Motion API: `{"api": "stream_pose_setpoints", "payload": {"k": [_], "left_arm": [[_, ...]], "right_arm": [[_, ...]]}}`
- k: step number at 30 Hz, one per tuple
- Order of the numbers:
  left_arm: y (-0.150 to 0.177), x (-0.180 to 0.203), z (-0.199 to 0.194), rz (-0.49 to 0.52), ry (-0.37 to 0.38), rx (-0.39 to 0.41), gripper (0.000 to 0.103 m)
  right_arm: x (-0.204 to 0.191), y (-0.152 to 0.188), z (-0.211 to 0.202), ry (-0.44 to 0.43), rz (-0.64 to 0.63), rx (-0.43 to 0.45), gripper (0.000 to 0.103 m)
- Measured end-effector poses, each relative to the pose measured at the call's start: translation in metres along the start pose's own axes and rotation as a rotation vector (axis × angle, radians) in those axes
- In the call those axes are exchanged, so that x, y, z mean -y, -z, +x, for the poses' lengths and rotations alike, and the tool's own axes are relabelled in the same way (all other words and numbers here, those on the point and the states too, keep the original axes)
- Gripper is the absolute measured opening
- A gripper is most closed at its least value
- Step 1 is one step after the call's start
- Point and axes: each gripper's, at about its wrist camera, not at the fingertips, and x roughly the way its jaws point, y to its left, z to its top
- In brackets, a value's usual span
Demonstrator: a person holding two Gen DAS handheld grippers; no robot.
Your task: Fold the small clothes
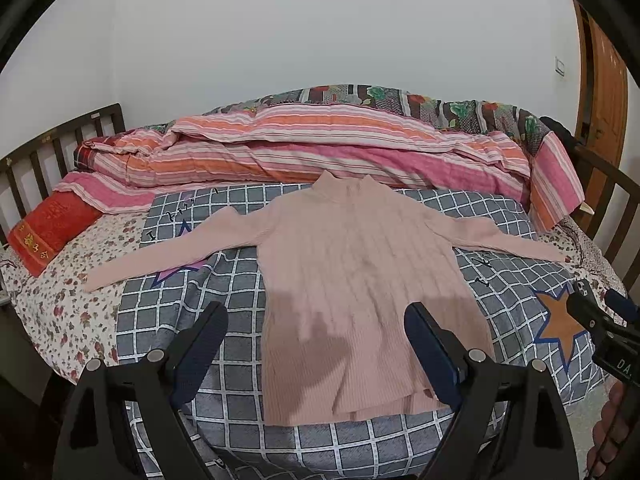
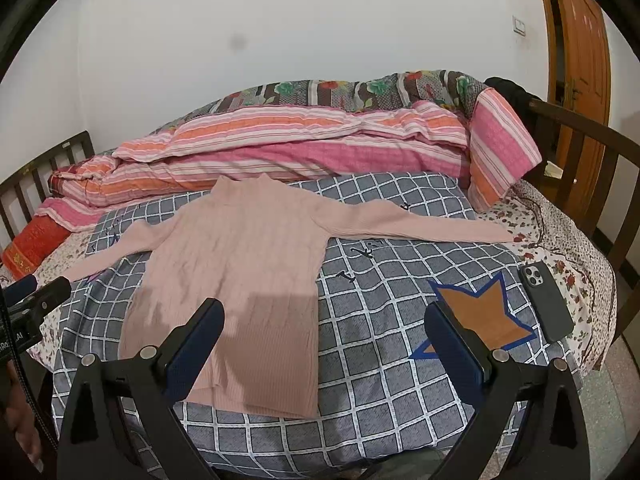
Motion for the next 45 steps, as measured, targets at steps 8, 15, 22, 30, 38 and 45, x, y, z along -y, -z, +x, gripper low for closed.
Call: {"api": "stream_pose_setpoints", "payload": {"k": [8, 15, 22, 30, 38, 45], "left_arm": [[-0.0004, -0.0002, 0.0, 0.0, 0.0, 0.001, 0.089], [-0.0004, 0.0006, -0.0002, -0.001, 0.0, -0.002, 0.089], [-0.0005, 0.0006, 0.0003, -0.003, 0.0, 0.001, 0.089], [-0.0012, -0.0001, 0.0012, -0.005, -0.002, 0.001, 0.089], [-0.0036, -0.0043, 0.0032, -0.015, -0.009, 0.008, 0.089], [-0.0045, -0.0069, 0.0051, -0.025, -0.025, 0.018, 0.09]], "right_arm": [[-0.0002, 0.0007, 0.0004, 0.001, 0.0, 0.001, 0.099], [0.0005, 0.0007, 0.0008, 0.002, -0.002, 0.002, 0.099], [0.0004, 0.0016, 0.0011, 0.013, -0.005, 0.004, 0.099], [0.0024, 0.0006, 0.0014, 0.035, -0.006, 0.015, 0.099], [-0.0014, 0.0002, 0.0004, 0.04, -0.02, 0.021, 0.099], [-0.0021, 0.0002, 0.0034, 0.04, -0.024, 0.017, 0.099]]}}
